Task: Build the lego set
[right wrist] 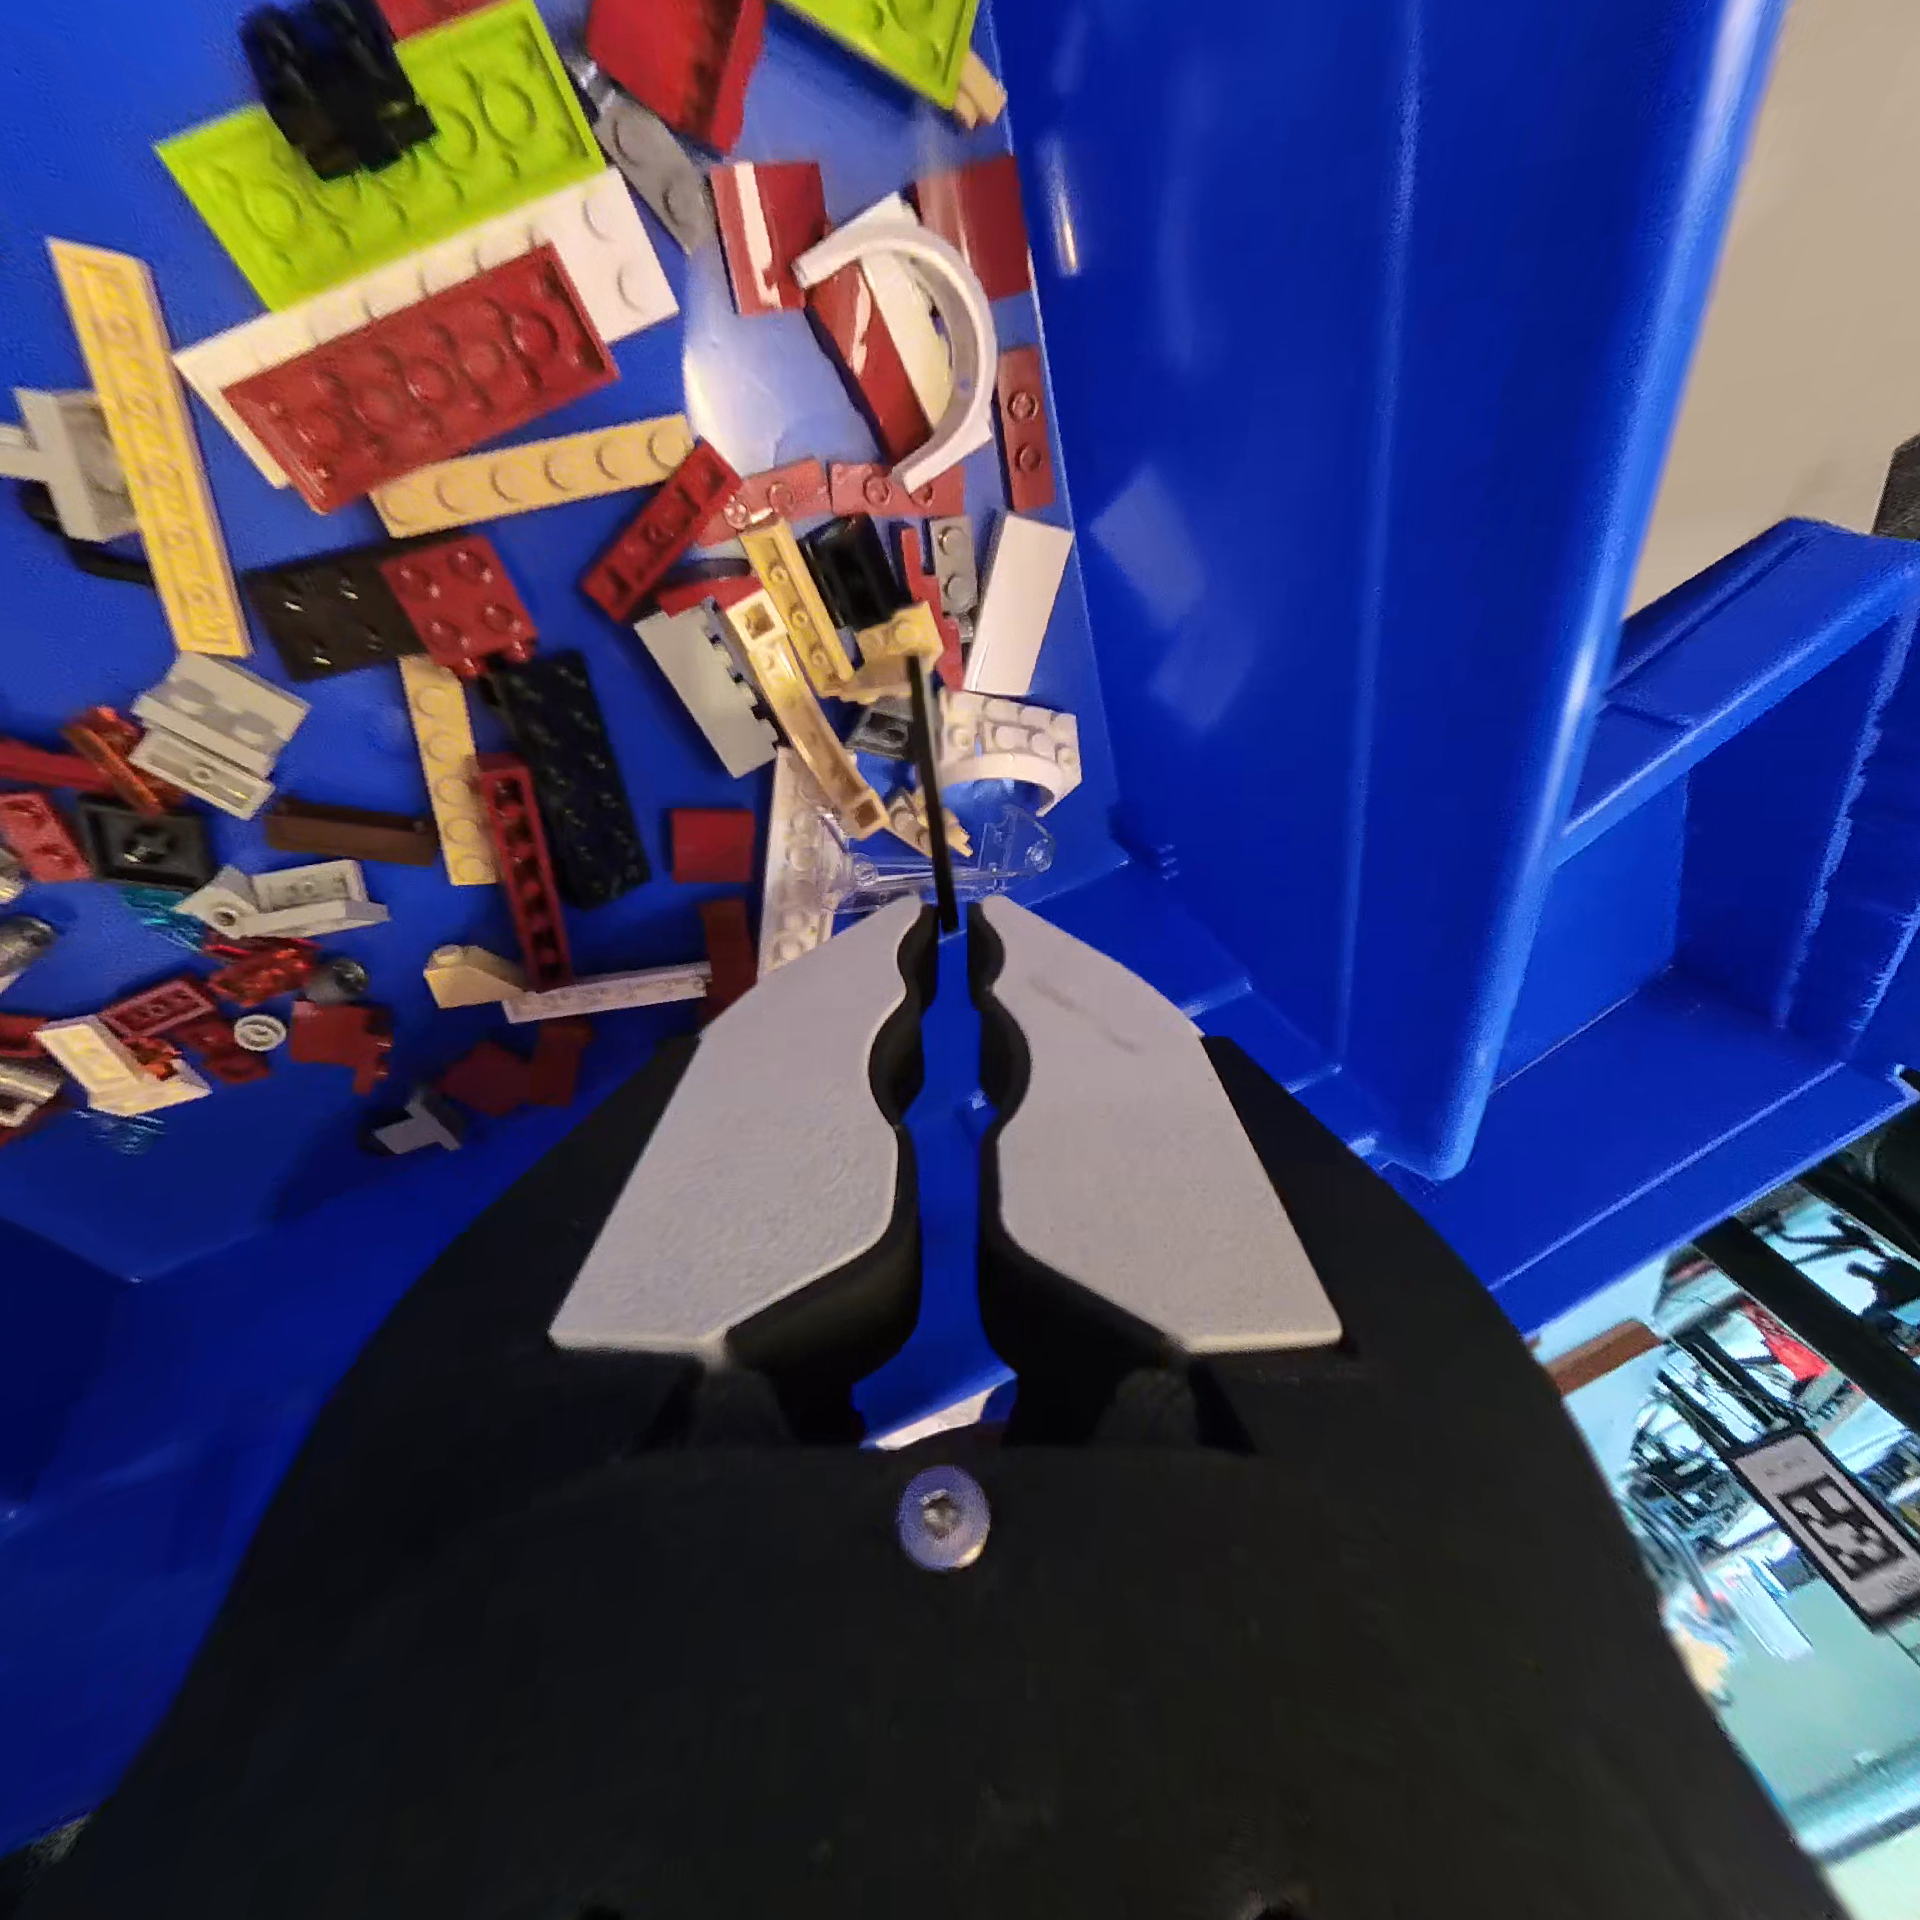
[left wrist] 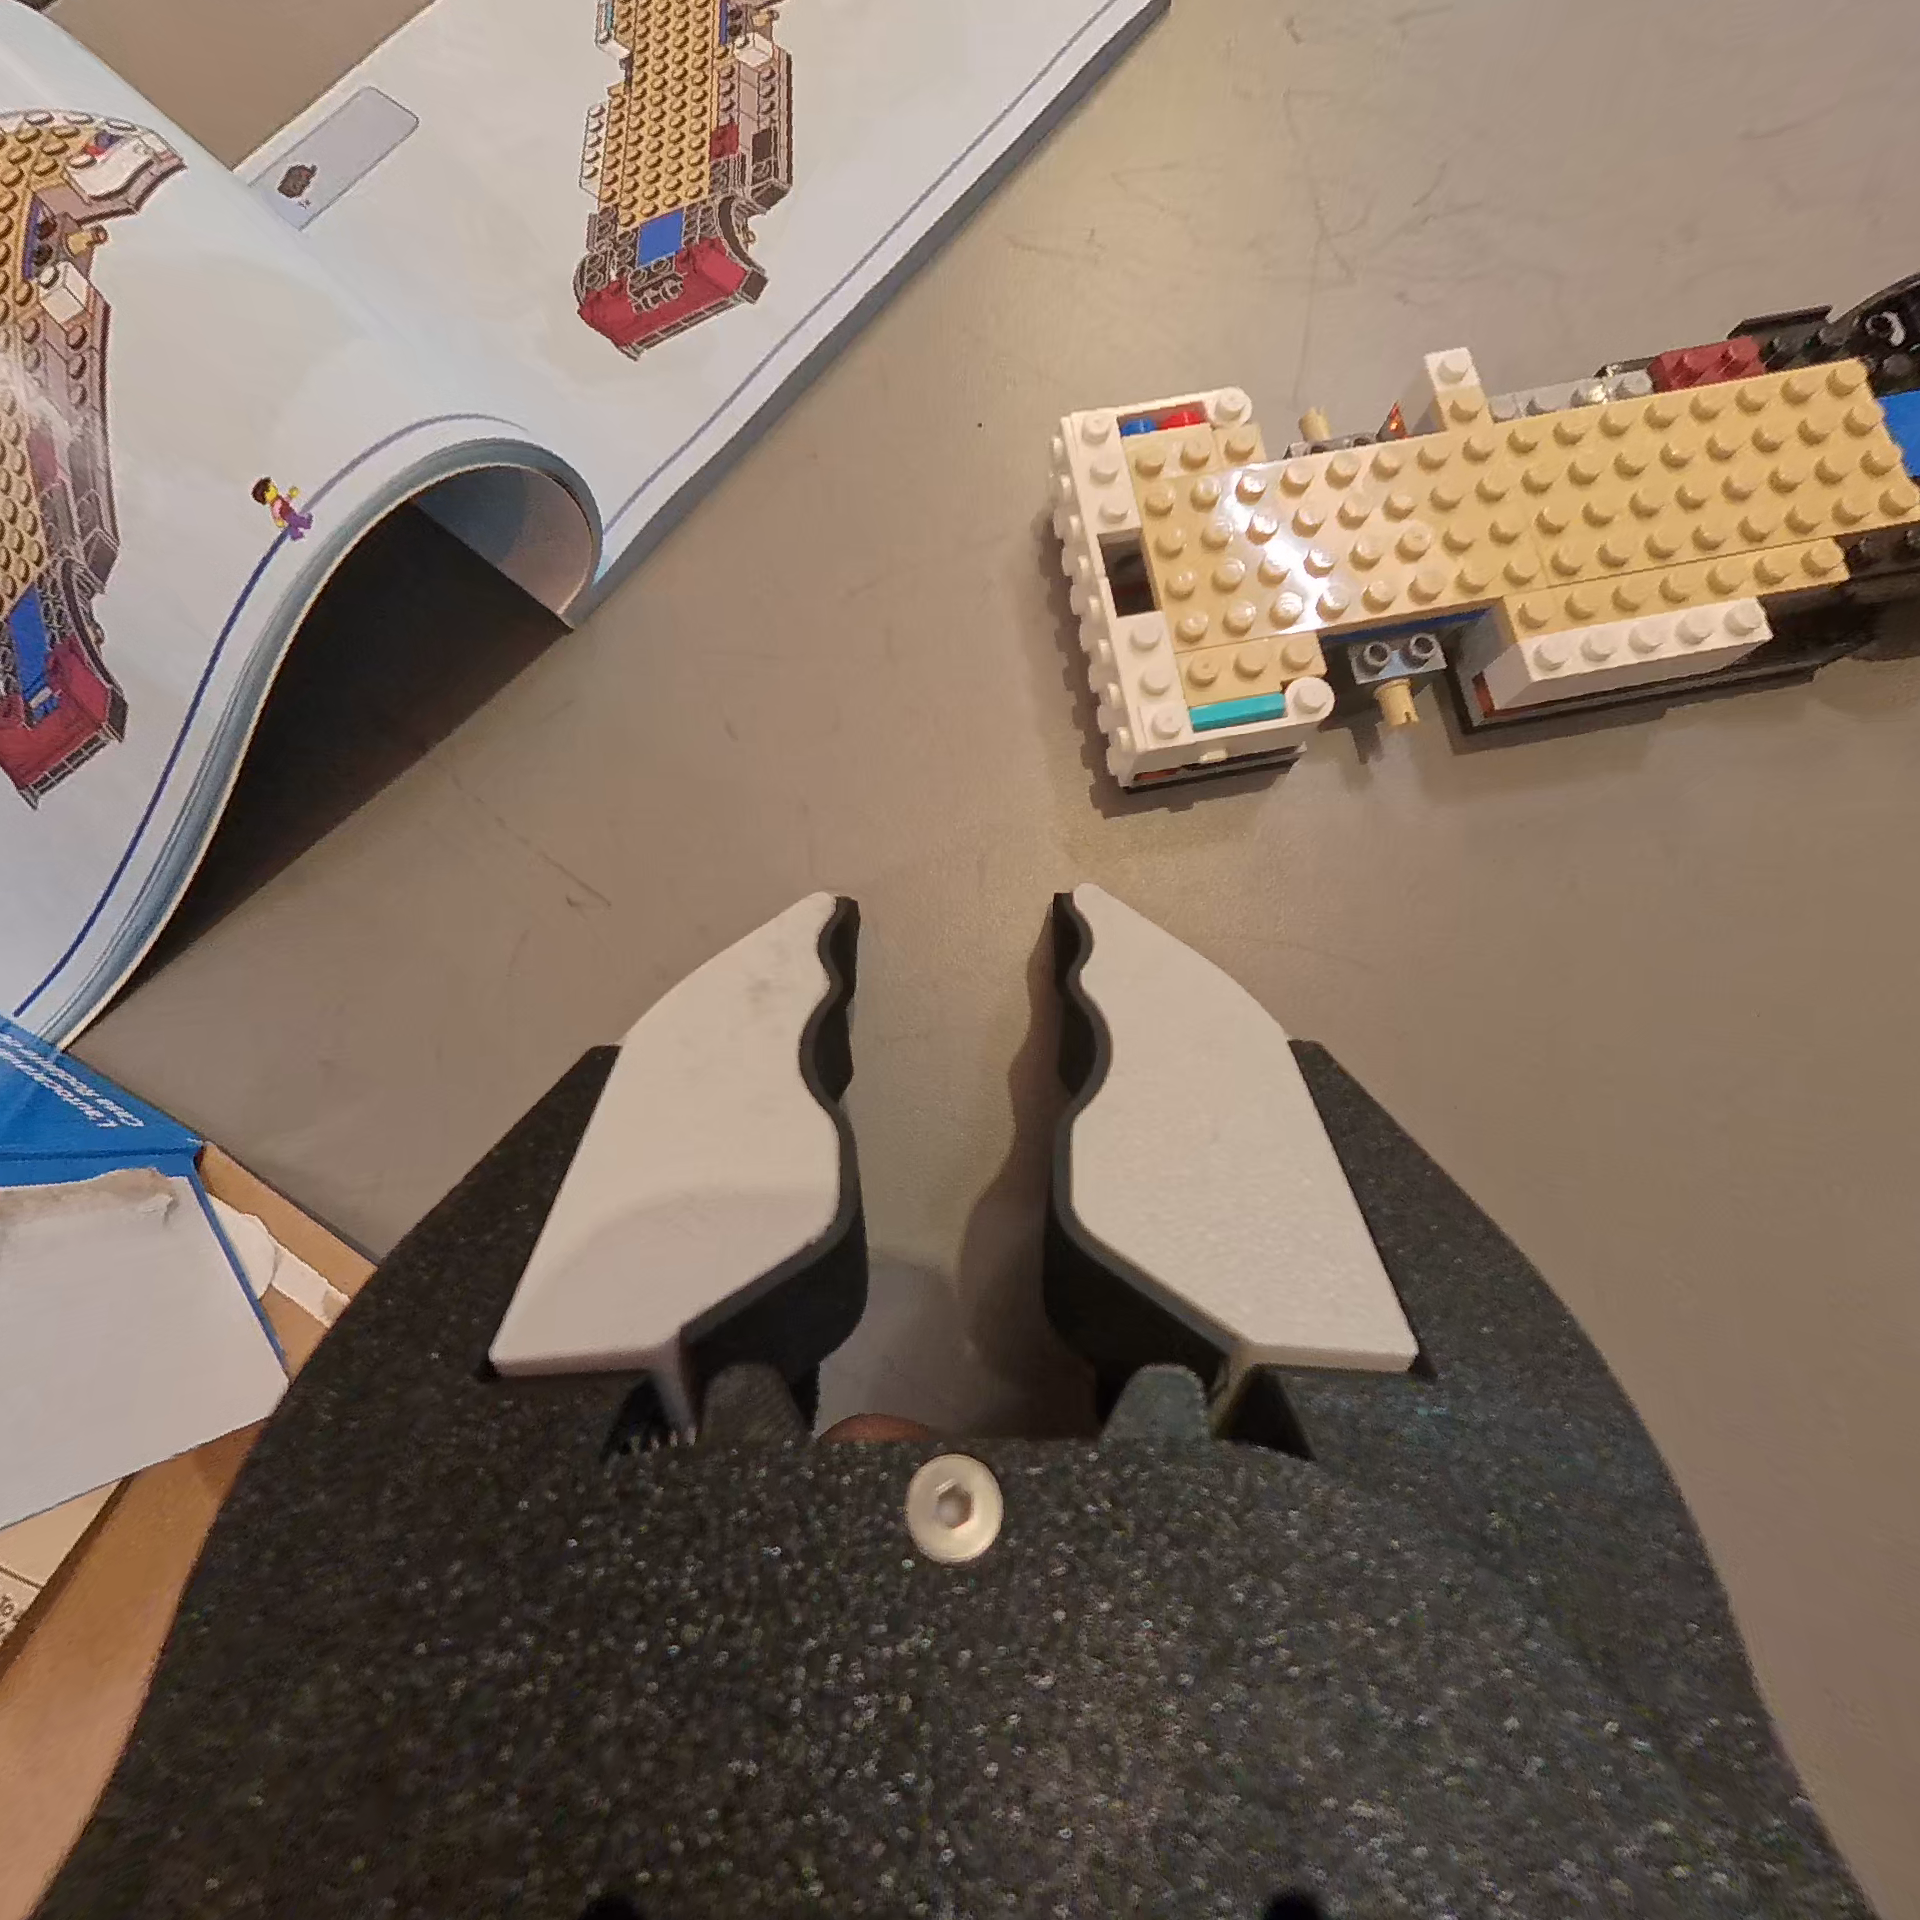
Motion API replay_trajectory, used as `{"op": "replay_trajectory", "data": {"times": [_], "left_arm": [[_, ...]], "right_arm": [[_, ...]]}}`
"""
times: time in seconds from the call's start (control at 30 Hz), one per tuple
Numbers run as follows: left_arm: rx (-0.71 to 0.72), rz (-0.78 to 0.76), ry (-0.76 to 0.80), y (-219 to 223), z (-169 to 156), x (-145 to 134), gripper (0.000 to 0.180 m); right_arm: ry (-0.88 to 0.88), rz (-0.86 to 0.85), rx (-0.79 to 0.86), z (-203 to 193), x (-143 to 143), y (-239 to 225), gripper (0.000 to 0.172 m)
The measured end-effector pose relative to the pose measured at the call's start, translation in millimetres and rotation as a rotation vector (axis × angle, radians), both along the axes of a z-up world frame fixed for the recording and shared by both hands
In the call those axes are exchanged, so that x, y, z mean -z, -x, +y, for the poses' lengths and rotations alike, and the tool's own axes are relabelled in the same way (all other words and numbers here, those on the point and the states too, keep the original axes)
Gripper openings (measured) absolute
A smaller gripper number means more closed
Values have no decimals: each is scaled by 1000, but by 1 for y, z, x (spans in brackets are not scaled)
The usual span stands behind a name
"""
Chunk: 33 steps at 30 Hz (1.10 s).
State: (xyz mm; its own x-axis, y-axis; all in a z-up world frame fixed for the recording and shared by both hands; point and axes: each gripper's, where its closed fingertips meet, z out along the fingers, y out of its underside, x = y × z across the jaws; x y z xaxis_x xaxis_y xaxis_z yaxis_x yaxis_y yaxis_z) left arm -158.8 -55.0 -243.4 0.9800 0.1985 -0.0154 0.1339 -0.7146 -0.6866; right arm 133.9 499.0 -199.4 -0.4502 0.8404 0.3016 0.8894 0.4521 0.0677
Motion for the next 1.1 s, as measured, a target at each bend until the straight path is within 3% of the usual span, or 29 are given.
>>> {"op": "replay_trajectory", "data": {"times": [0.17, 0.33, 0.53, 0.77, 1.1], "left_arm": [[0, 2, 0, 0, 0, 0, 37], [0, -2, -1, 0, 0, 0, 37], [0, 2, 0, 0, 0, 0, 37], [0, -4, -1, 0, 0, 0, 37], [0, -2, -1, 0, 0, 0, 37]], "right_arm": [[-48, -14, -52, 4, 7, 8, 12], [81, 85, -240, -27, 13, 39, 12], [125, 5, -262, -27, 34, 42, 7], [135, -84, -251, -28, 42, 31, 14], [188, 2, -228, -33, 26, 39, 10]]}}
